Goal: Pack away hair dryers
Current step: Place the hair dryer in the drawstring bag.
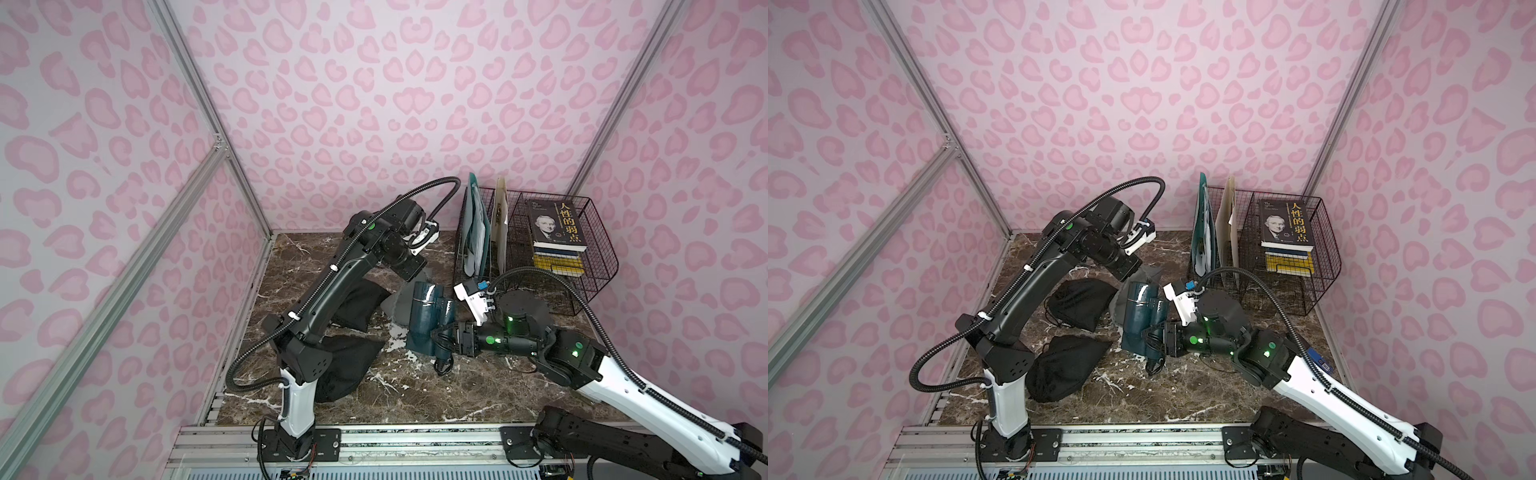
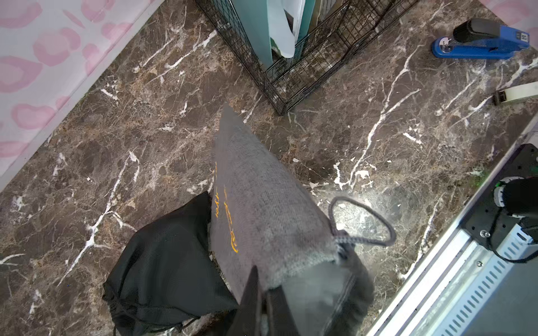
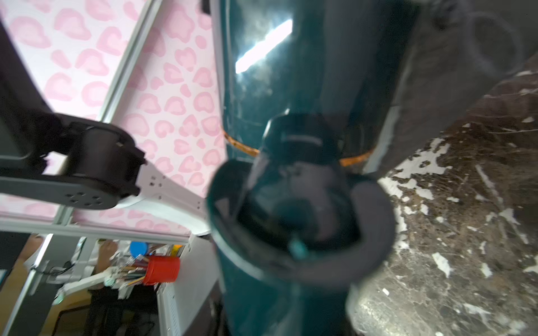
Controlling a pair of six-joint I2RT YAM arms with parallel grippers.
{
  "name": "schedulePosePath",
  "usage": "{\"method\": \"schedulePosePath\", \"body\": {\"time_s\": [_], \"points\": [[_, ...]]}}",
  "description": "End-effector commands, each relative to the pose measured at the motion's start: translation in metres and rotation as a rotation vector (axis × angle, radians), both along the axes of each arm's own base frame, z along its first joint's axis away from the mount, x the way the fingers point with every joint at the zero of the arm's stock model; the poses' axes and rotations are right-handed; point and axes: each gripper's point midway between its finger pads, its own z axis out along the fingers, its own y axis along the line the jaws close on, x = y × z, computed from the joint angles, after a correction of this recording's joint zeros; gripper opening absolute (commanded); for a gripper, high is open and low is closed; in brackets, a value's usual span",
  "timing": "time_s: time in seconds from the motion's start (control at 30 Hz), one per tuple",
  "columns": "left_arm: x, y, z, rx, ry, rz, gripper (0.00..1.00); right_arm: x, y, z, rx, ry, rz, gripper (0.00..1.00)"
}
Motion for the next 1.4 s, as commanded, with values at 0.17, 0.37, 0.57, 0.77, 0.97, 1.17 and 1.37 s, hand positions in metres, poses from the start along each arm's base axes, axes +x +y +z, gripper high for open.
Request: {"method": "schedulePosePath", "body": {"time_s": [0.17,0.37,0.57,0.77,0.97,1.17,1.37], "points": [[-0.019,-0.003,0.011,-0.026,-0.011,-0.022,0.01,0.008,0.015,0.007,0.079,-0.026,-0.007,0.00],[-0.018,-0.004,0.007,-0.020,-0.003,-0.018,0.02,0.001,0.026,-0.001,0.048,0.002,0.031,0.00],[-0.023,-0.008,0.008,-0.028,0.006,-0.034,0.02,0.007,0.032,-0.030,-0.073,0.056,0.017,0.00],[-0.034,-0.008,0.011,-0.044,0.018,-0.058,0.02,0.013,0.030,-0.037,-0.087,0.071,-0.003,0.00],[-0.042,-0.008,0.007,-0.042,0.034,-0.069,0.01,0.024,0.017,-0.053,-0.146,0.110,-0.072,0.00],[-0.054,-0.017,0.002,-0.059,0.074,-0.098,0.01,0.022,0.023,-0.055,-0.170,0.113,-0.050,0.00],[-0.059,-0.025,-0.006,-0.056,0.099,-0.110,0.01,0.017,0.037,-0.053,-0.170,0.105,-0.005,0.00]]}}
